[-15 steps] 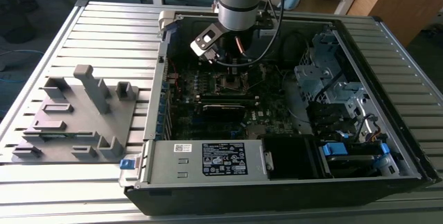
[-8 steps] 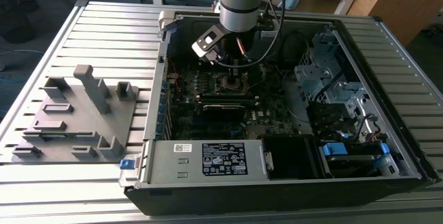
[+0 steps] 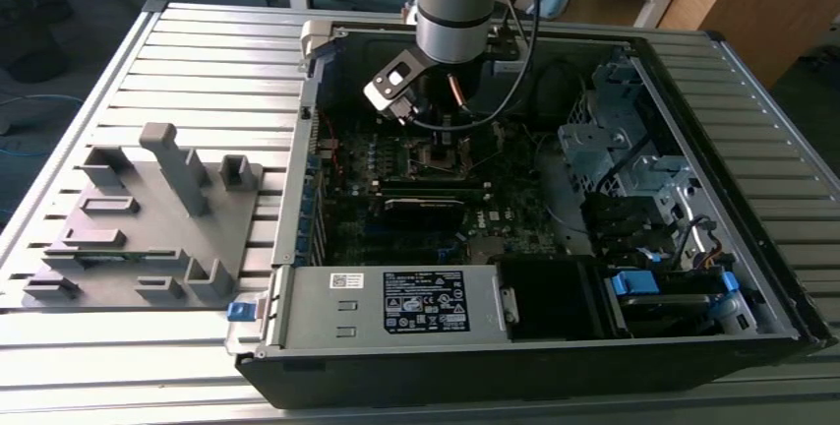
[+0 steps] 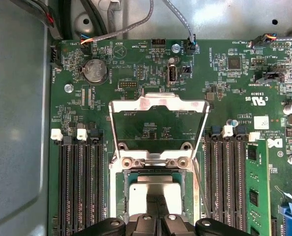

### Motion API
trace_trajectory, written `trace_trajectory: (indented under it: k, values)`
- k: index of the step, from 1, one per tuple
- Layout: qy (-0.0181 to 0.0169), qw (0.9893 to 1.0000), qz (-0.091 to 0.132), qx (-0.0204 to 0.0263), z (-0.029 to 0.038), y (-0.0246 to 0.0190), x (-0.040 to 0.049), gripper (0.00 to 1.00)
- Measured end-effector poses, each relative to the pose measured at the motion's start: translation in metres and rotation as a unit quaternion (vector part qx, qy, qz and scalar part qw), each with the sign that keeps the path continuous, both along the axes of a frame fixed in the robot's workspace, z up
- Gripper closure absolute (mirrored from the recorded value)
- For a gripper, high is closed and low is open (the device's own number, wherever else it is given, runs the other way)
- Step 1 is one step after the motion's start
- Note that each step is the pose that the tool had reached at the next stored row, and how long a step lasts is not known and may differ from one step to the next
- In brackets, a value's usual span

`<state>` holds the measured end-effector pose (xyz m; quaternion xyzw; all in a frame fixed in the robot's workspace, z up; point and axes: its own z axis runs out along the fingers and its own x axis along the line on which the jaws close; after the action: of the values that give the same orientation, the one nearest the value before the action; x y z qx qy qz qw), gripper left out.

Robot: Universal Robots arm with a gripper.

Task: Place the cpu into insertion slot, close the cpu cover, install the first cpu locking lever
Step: 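Place the cpu into insertion slot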

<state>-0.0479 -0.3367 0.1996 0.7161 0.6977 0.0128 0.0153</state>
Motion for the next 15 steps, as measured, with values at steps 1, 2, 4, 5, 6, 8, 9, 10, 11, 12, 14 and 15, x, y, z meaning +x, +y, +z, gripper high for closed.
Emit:
trace_trajectory:
  k: [1,2,4,5,6,8,9,10,11,12,14,15]
  values:
    - [0.0,1.0,0.0,0.0,0.0,0.0,0.0,0.9]
    - [0.0,1.0,0.0,0.0,0.0,0.0,0.0,0.9]
    - [-0.0001,1.0,0.0,0.0001,-0.0002,0.0001,0.0,0.9]
    - [-0.0001,1.0,0.0,0.0001,-0.0002,0.0,0.0,0.9]
    - [0.0,1.0,0.0,0.0001,-0.0005,0.0,0.0,0.9]
    - [0.0002,1.0,0.0,-0.0002,-0.0014,-0.0001,0.0,0.9]
    - [0.0001,1.0,0.0,-0.0003,-0.0015,-0.0001,-0.0001,0.9]
    - [0.0001,1.0,0.0,-0.0002,-0.0016,-0.0001,0.0,0.9]
    - [0.0,1.0,0.0,0.0,-0.0017,0.0,0.0,0.9]
    - [0.0,1.0,0.0,0.0001,-0.0018,0.0,0.0,0.9]
    - [-0.0001,1.0,0.0,0.0001,-0.0018,0.0,0.0,0.9]
    - [0.0,1.0,0.0,0.0001,-0.0019,0.0,0.0,0.9]
